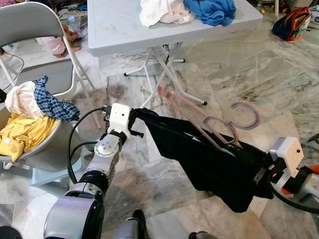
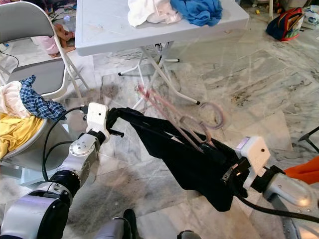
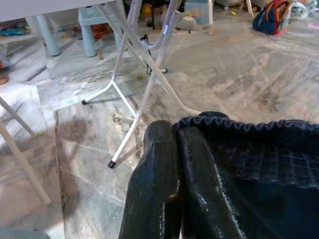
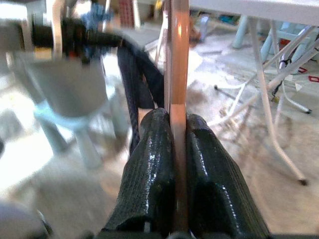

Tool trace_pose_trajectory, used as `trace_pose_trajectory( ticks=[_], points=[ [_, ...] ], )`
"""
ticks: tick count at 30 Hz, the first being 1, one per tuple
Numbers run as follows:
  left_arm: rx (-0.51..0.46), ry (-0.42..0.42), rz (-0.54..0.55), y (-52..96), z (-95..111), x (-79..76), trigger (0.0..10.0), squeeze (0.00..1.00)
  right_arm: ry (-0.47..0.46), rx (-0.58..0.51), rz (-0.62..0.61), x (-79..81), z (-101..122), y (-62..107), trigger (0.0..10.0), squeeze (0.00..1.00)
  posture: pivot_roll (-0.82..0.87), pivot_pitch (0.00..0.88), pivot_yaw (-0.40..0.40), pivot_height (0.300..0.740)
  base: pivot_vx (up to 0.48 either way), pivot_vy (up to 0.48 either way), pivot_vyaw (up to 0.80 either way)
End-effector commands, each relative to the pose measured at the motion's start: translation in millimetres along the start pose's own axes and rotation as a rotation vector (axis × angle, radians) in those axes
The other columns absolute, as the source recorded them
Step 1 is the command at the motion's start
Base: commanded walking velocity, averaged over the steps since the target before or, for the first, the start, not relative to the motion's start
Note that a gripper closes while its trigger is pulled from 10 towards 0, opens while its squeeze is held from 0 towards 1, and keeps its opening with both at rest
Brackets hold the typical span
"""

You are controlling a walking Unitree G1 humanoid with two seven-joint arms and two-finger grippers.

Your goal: Hang hanger

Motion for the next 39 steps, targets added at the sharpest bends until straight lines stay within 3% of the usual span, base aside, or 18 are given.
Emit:
trace_pose_trajectory(
  ticks=[1,5,13,18,21,25,28,30,34,35,39],
  points=[
    [-0.004,0.044,0.082,6.3,-4,18.3,0.0,0.0,-0.023,-0.037,-0.068,-8.4,7,-0.1,10.0,0.0,-0.05,0.232,0.07,0.74,0.0,0.0,0.0],
    [0.0,0.069,0.022,7.5,-12,1.0,0.0,0.0,-0.112,-0.122,-0.19,-15.5,14,-17.7,10.0,0.0,-0.05,0.23,0.066,0.74,0.0,0.0,0.0],
    [-0.001,0.112,-0.074,8.4,-20,-29.0,0.0,0.0,-0.177,-0.168,-0.309,-10.8,15,-46.1,10.0,0.0,-0.05,0.23,0.06,0.74,0.0,0.0,0.0],
    [-0.01,0.138,-0.133,7.7,-19,-44.4,0.0,0.0,-0.129,-0.178,-0.442,-17.0,19,-65.8,10.0,0.0,-0.05,0.23,0.061,0.74,0.0,0.0,0.0],
    [-0.021,0.166,-0.197,8.1,-17,-59.6,0.0,0.0,-0.057,-0.163,-0.57,-32.5,22,-74.5,10.0,0.0,-0.05,0.231,0.059,0.74,0.0,0.0,0.0],
    [-0.033,0.145,-0.225,8.8,-15,-65.6,0.0,0.0,-0.015,-0.177,-0.582,-36.4,29,-81.6,10.0,0.0,-0.04,0.228,0.058,0.74,0.0,0.0,0.0],
    [-0.056,0.127,-0.231,9.0,-10,-65.2,0.0,0.0,0.045,-0.163,-0.592,-39.3,31,-79.8,10.0,0.0,-0.03,0.227,0.056,0.74,0.0,0.0,0.0],
    [-0.085,0.097,-0.209,10.9,-5,-56.5,0.0,0.0,0.085,-0.108,-0.6,-41.6,21,-73.7,10.0,0.0,-0.03,0.226,0.053,0.74,0.0,0.0,0.0],
    [-0.089,0.079,-0.175,13.0,-5,-48.1,0.0,0.0,0.081,-0.076,-0.615,-42.7,12,-67.4,10.0,0.0,-0.03,0.223,0.051,0.74,0.0,0.0,0.0],
    [-0.109,0.051,-0.12,17.2,-3,-35.8,0.0,0.0,0.072,-0.038,-0.639,-42.9,1,-57.9,10.0,0.0,-0.03,0.219,0.048,0.74,0.0,0.0,0.0],
    [-0.19,0.002,-0.008,28.7,10,-13.5,0.0,0.0,0.035,0.005,-0.676,-40.5,-11,-44.5,10.0,0.0,-0.03,0.212,0.052,0.74,0.0,0.0,0.0]
  ],
)
Point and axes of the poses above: a point about 5 cm out from each wrist's last joint towards the gripper, its own y axis pointing back from the gripper into the wrist, its own z axis along the axis of the wrist's last joint, x = y × z, the point moved 5 cm from there along -y, pointing out of the wrist towards the gripper, and after that the axes turned 12 degrees about y, right-handed, at the moved point
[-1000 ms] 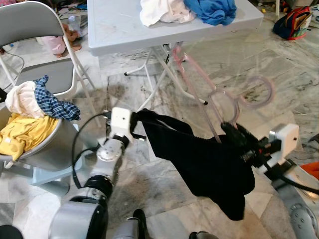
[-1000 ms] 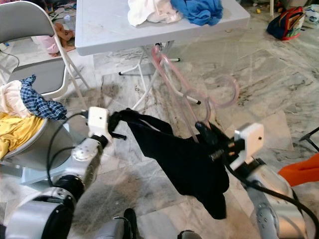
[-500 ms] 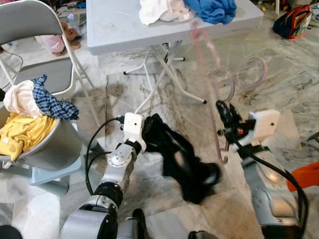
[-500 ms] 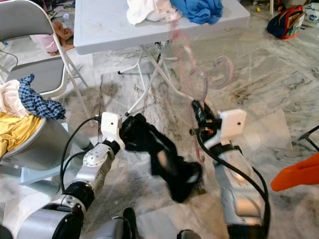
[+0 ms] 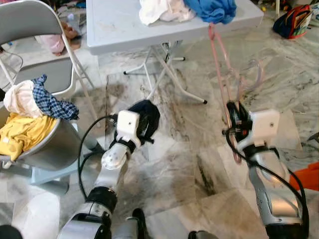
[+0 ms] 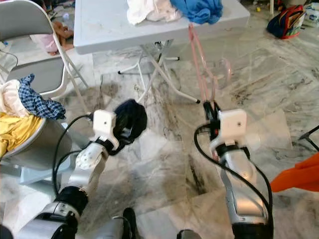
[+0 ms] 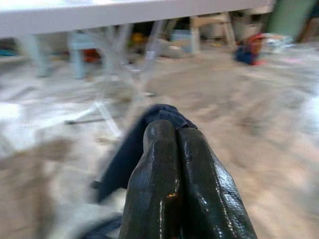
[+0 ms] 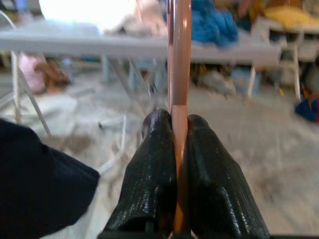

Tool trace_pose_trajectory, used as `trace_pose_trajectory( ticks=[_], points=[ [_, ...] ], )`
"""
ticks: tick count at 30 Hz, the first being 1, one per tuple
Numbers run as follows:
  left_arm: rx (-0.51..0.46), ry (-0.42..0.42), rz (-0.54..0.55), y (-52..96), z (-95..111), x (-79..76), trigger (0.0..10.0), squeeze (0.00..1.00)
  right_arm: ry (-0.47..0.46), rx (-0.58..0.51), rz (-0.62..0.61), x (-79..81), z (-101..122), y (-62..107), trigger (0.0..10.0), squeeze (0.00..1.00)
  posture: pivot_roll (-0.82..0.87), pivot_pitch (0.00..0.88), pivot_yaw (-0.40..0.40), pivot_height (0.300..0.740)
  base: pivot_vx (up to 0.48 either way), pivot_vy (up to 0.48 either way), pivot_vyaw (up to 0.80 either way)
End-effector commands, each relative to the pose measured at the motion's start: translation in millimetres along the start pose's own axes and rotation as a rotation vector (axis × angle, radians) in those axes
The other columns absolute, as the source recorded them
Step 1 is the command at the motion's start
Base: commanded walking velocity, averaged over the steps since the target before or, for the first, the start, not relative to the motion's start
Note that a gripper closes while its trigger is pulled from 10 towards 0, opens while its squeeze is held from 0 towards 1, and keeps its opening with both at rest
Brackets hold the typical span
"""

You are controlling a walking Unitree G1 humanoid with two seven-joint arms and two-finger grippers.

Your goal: Hang hanger

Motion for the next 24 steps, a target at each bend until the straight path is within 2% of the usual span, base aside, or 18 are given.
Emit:
trace_pose_trajectory(
  ticks=[1,3,6,7,8,9,10,11,15,18,22,24],
  points=[
    [-0.058,-0.042,0.053,2.4,15,11.5,0.0,0.0,-0.019,-0.003,-0.034,-5.9,2,3.3,10.0,0.0,-0.02,0.211,0.052,0.74,0.0,0.0,0.0],
    [-0.097,-0.087,0.116,10.7,25,24.3,0.0,0.0,-0.007,0.005,-0.048,-5.8,0,8.7,10.0,0.0,-0.02,0.208,0.055,0.74,0.0,0.0,0.0],
    [-0.107,-0.111,0.155,17.0,31,31.7,0.0,0.0,-0.028,0.009,-0.066,-4.2,0,12.3,10.0,0.0,-0.02,0.203,0.057,0.74,0.0,0.0,0.0],
    [-0.118,-0.138,0.151,20.0,34,32.9,2.1,0.0,-0.031,0.011,-0.065,-1.1,-1,14.5,10.0,0.0,-0.02,0.203,0.058,0.74,0.0,0.0,0.0],
    [-0.126,-0.156,0.147,22.1,37,33.2,2.1,0.0,-0.032,0.013,-0.062,1.2,-1,15.9,10.0,0.0,-0.01,0.203,0.059,0.74,0.0,0.0,0.0],
    [-0.133,-0.173,0.139,24.2,39,32.6,2.9,0.0,-0.034,0.014,-0.06,3.5,-2,17.4,10.0,0.0,-0.01,0.203,0.06,0.74,0.0,0.0,0.0],
    [-0.139,-0.18,0.134,25.8,42,32.1,4.3,0.0,-0.041,0.016,-0.059,5.5,-2,18.8,10.0,0.0,-0.01,0.202,0.06,0.74,0.0,0.0,0.0],
    [-0.143,-0.195,0.124,27.3,45,30.9,10.0,0.0,-0.047,0.017,-0.055,9.3,-2,20.7,10.0,0.0,-0.01,0.201,0.059,0.74,0.0,0.0,0.0],
    [-0.147,-0.222,0.076,30.5,53,22.0,10.0,0.0,-0.08,0.012,-0.045,19.8,1,22.4,10.0,0.0,0.0,0.202,0.059,0.74,0.0,0.0,0.0],
    [-0.145,-0.22,0.074,31.9,53,21.3,10.0,0.0,-0.093,0.003,-0.044,21.3,4,21.6,10.0,0.0,0.0,0.202,0.06,0.74,0.0,0.0,0.0],
    [-0.1,-0.187,0.107,41.1,40,28.2,10.0,0.0,-0.119,-0.015,-0.067,18.5,8,19.0,10.0,0.0,0.0,0.191,0.059,0.74,0.0,0.0,0.0],
    [-0.098,-0.189,0.113,42.0,40,28.8,10.0,0.0,-0.115,-0.016,-0.065,18.7,8,18.2,10.0,0.0,0.01,0.185,0.058,0.74,0.0,0.0,0.0]
  ],
)
Point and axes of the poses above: a point about 5 cm out from each wrist's last joint towards the gripper, its own y axis pointing back from the gripper into the wrist, its own z axis along the axis of the wrist's last joint, x = y × z, the point moved 5 cm from there along -y, pointing out of the wrist towards the gripper, and after that the axes turned 12 degrees about y, right-handed, at the moved point
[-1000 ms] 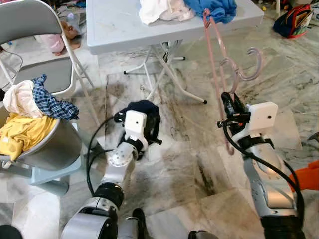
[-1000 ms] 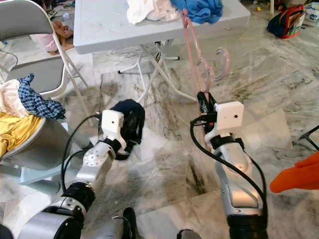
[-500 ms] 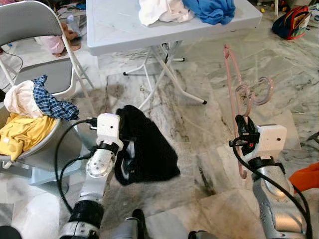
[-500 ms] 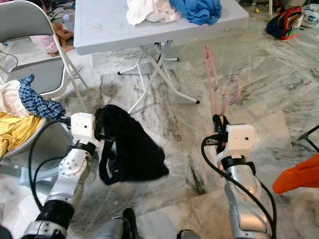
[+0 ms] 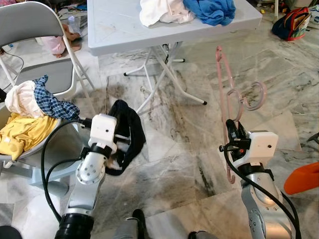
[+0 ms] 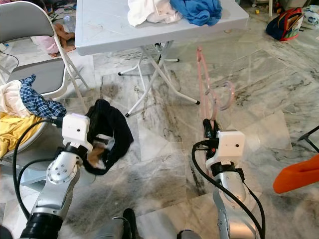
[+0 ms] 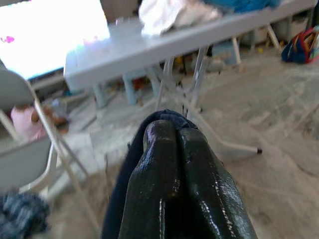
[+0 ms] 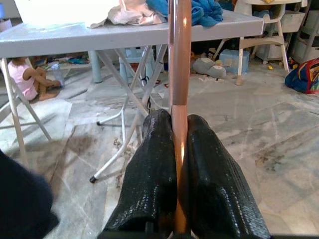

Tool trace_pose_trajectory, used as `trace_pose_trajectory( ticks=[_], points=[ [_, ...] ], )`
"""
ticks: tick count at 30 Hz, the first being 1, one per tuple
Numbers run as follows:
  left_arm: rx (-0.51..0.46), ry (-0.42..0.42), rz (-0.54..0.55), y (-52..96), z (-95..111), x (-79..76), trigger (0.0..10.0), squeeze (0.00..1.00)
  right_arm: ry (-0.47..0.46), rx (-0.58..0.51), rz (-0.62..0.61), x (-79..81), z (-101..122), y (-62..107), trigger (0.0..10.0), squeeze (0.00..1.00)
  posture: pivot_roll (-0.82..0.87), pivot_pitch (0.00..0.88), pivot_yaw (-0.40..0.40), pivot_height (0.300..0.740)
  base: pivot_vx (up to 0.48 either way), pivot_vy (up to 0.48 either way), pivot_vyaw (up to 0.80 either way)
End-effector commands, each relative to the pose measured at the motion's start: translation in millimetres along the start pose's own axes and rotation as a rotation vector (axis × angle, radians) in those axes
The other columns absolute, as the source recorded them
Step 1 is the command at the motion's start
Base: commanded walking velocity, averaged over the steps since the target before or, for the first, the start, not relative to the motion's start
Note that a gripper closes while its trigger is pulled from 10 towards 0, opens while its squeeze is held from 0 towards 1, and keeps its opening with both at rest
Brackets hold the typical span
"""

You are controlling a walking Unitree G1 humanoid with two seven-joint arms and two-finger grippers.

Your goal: Hang hanger

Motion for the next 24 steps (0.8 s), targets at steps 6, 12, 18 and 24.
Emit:
trace_pose_trajectory(
  ticks=[6,12,18,24],
  points=[
    [-0.04,0.005,0.027,-4.0,15,6.5,10.0,0.0,-0.015,-0.036,0.007,3.4,10,-3.4,10.0,0.0,0.01,0.176,0.053,0.74,0.041,0.0,0.0],
    [-0.072,0.023,0.023,-10.1,27,3.6,10.0,0.0,-0.026,-0.056,0.014,6.4,15,-8.1,10.0,0.0,0.02,0.175,0.053,0.74,0.336,0.0,0.0],
    [-0.086,0.031,0.018,-12.2,32,1.5,10.0,0.0,-0.031,-0.066,0.029,9.8,16,-9.5,10.0,0.0,0.03,0.171,0.056,0.74,0.396,0.0,0.0],
    [-0.099,0.031,0.007,-15.0,37,0.2,10.0,0.0,-0.041,-0.082,0.035,12.9,20,-11.7,10.0,0.0,0.03,0.167,0.062,0.74,0.424,0.0,0.0]
  ],
)
Point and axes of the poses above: a point about 5 cm out from each wrist's last joint towards the gripper, its own y axis pointing back from the gripper into the wrist, its own z axis along the axis of the wrist's last joint, x = y × z, the point moved 5 cm from there along -y, pointing out of the wrist towards the gripper, and after that the axes turned 12 degrees about y, right-handed, at the moved point
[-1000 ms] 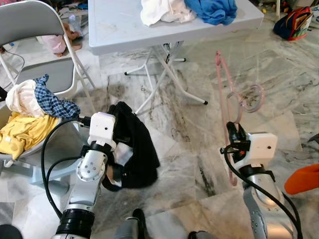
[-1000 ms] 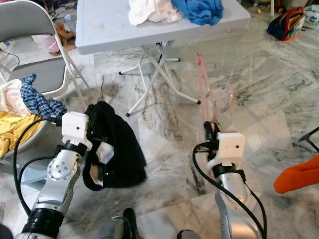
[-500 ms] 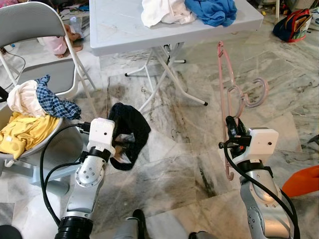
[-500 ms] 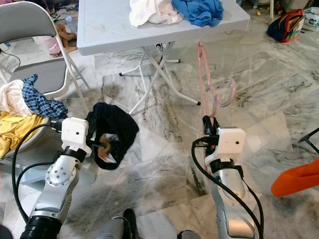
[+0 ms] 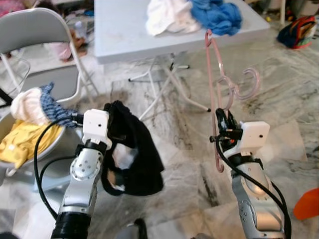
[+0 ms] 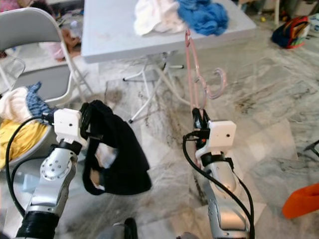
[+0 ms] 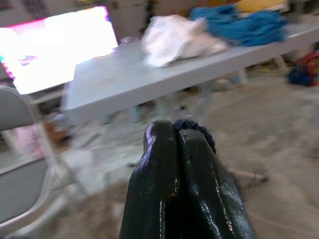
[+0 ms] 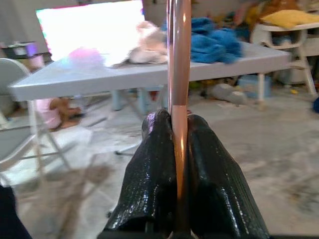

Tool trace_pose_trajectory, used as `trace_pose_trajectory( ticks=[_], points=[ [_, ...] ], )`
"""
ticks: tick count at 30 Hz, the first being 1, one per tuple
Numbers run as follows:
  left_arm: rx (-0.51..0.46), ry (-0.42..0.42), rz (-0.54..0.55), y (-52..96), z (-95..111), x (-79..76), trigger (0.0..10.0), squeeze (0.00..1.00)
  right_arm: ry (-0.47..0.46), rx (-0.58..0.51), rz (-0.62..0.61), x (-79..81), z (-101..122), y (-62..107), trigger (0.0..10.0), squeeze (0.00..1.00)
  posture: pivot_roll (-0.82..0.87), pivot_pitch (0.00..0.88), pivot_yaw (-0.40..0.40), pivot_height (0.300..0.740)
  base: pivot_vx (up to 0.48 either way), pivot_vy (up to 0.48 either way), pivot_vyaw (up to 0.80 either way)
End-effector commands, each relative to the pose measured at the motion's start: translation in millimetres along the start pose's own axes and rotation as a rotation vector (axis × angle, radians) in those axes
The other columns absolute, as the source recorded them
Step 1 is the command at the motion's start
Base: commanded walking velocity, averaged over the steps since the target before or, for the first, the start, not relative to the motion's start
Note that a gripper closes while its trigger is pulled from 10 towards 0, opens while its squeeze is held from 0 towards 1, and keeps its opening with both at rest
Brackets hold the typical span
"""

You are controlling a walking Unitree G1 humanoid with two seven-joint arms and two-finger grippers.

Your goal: Hang hanger

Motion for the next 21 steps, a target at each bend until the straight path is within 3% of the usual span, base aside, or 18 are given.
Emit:
trace_pose_trajectory(
  ticks=[1,9,21],
  points=[
    [-0.057,-0.027,0.015,-3.2,17,9.5,10.0,0.0,-0.017,-0.028,0.002,3.6,7,-1.7,10.0,0.0,0.03,0.165,0.063,0.74,0.45,0.0,0.0],
    [-0.102,-0.039,-0.007,-10.2,31,2.9,10.0,0.0,0.001,-0.079,0.031,7.3,19,-6.6,10.0,0.0,0.04,0.163,0.062,0.74,0.449,0.0,0.0],
    [-0.127,-0.034,0.018,-17.5,43,9.9,10.0,0.0,-0.021,-0.084,0.04,10.3,24,-7.7,10.0,0.0,0.02,0.185,0.059,0.74,0.453,0.0,0.48]
  ],
)
Point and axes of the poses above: a point about 5 cm out from each wrist's last joint towards the gripper, its own y axis pointing back from the gripper into the wrist, its own z axis along the axis of the wrist's last joint, x = y × z, the point moved 5 cm from there along -y, pointing out of the wrist towards the gripper, and after that the axes turned 12 degrees about y, right-handed, at the moved point
